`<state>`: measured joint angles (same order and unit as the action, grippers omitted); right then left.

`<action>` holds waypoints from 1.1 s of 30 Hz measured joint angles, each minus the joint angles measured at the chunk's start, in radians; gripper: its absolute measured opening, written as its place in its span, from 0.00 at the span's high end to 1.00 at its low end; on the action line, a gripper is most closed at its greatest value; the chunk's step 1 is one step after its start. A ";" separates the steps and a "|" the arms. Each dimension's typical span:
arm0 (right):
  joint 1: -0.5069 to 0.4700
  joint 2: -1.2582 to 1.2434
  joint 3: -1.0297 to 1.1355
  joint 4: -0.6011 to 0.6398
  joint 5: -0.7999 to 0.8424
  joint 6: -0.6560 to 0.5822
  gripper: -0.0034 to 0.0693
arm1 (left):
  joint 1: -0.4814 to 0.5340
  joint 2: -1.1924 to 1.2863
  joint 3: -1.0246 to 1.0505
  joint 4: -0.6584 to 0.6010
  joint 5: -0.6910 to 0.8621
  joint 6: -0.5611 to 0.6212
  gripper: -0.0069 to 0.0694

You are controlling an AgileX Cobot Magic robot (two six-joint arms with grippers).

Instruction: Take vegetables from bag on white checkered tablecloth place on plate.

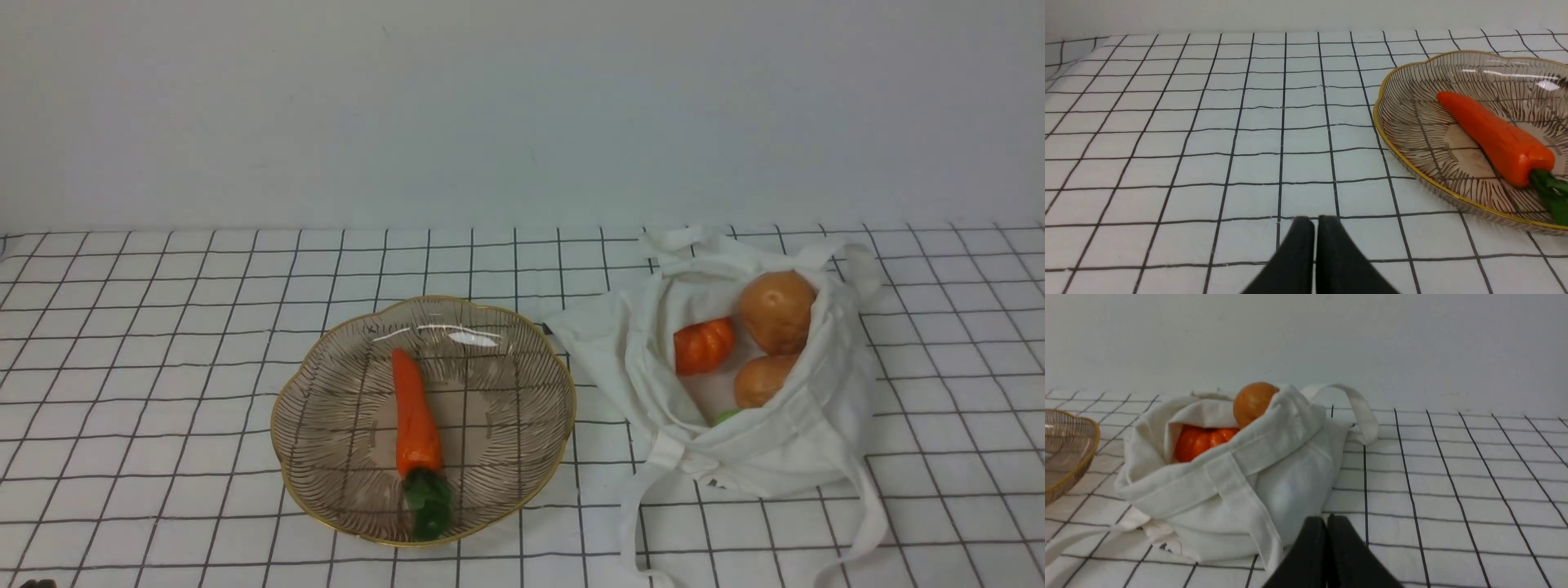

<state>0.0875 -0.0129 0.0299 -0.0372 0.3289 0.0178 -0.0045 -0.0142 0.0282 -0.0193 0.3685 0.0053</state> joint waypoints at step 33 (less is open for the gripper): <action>-0.001 0.000 -0.003 0.001 0.023 0.001 0.97 | 0.000 0.000 0.000 0.000 0.000 0.000 0.92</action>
<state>0.0865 -0.0129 0.0270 -0.0363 0.3515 0.0186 -0.0045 -0.0142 0.0282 -0.0193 0.3685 0.0053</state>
